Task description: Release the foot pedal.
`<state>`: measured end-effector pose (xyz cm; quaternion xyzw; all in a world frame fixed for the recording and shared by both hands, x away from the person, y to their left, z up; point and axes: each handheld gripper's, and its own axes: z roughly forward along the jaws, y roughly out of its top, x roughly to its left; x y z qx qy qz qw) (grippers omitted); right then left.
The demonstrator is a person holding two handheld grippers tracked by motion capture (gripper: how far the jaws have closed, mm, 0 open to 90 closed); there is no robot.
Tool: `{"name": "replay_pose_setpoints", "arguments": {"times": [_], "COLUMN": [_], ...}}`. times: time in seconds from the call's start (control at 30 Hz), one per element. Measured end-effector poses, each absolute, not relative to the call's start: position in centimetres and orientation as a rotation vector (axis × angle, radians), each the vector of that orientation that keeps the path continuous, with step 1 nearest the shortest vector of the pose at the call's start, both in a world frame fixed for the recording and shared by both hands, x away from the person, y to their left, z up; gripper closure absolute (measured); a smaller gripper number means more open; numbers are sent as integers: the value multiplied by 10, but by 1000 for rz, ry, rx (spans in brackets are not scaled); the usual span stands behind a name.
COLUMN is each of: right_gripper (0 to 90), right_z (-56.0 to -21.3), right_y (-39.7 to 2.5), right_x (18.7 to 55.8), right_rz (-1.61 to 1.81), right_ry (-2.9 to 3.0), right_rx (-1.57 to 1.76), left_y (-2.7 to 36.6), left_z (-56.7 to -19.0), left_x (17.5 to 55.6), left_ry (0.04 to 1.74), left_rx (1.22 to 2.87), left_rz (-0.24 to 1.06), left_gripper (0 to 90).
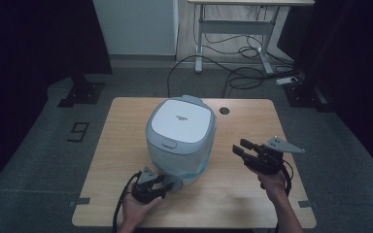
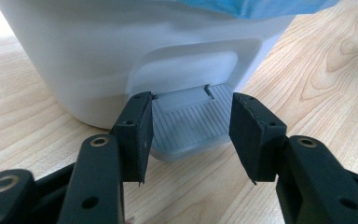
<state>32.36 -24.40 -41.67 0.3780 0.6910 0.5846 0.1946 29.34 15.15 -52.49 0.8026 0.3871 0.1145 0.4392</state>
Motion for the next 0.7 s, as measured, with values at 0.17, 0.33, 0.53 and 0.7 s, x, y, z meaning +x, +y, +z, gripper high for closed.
{"name": "replay_pose_setpoints", "arguments": {"times": [0.17, 0.33, 0.53, 0.7], "right_gripper": [533, 533, 532, 531], "right_z": [-430, -439, -450, -459], "right_y": [-251, -259, -263, -267], "right_x": [322, 322, 322, 321], "right_rz": [1616, 1598, 1565, 1521], "right_ry": [1932, 1927, 1944, 1972], "right_rx": [1091, 1125, 1142, 1152], "left_y": [156, 162, 168, 172], "left_z": [-519, -515, -514, -513], "left_x": [290, 288, 287, 287], "left_ry": [954, 961, 972, 980], "left_rx": [1968, 1948, 1938, 1937], "left_rz": [295, 303, 297, 297], "left_gripper": [486, 478, 466, 459]}}
